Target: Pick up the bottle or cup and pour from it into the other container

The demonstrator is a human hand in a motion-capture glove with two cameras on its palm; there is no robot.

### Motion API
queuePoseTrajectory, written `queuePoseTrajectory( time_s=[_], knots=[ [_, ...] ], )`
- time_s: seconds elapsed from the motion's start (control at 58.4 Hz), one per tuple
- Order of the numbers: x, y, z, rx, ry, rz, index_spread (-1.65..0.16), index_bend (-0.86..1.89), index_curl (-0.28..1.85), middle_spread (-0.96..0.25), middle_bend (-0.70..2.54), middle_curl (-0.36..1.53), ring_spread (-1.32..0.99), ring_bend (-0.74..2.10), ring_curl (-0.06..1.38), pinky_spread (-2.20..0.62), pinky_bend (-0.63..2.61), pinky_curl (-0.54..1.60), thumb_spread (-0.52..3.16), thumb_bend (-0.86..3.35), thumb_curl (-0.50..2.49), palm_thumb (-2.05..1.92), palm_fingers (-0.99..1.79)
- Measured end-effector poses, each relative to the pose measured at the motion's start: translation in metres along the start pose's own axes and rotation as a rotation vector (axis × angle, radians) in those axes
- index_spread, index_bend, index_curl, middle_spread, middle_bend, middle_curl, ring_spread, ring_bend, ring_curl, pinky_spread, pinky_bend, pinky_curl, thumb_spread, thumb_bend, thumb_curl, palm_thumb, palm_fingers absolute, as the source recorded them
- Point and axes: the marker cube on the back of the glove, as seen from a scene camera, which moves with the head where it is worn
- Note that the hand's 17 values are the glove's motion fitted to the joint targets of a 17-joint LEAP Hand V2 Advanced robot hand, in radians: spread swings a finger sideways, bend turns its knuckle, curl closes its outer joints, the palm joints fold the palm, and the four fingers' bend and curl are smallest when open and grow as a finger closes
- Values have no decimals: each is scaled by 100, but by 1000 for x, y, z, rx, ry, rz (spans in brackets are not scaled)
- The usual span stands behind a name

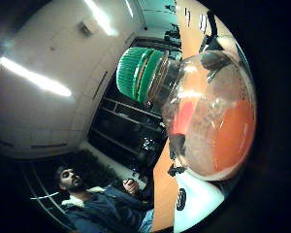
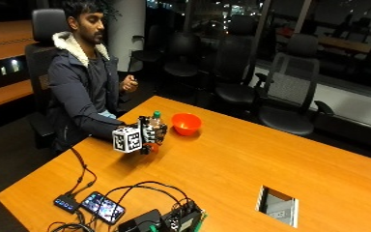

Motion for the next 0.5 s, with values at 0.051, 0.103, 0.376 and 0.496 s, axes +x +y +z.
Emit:
queuePoseTrajectory(
  time_s=[0.051,0.103,0.376,0.496],
  knots=[
    [-8,2,1,-4,-4,-8,-30,11,26,-25,35,43,-21,58,39,-9,57,34,66,-3,44,88,118],
    [-17,2,2,-10,5,-28,-29,11,26,-25,35,43,-21,59,39,-9,57,34,66,-3,44,88,118],
    [-96,-13,19,-84,280,-164,-29,11,26,-24,35,43,-20,59,40,-9,57,34,66,-4,45,89,118],
    [-114,-19,35,-152,425,-182,-29,11,26,-24,35,43,-20,59,40,-10,56,34,67,-4,45,89,118]
  ],
)
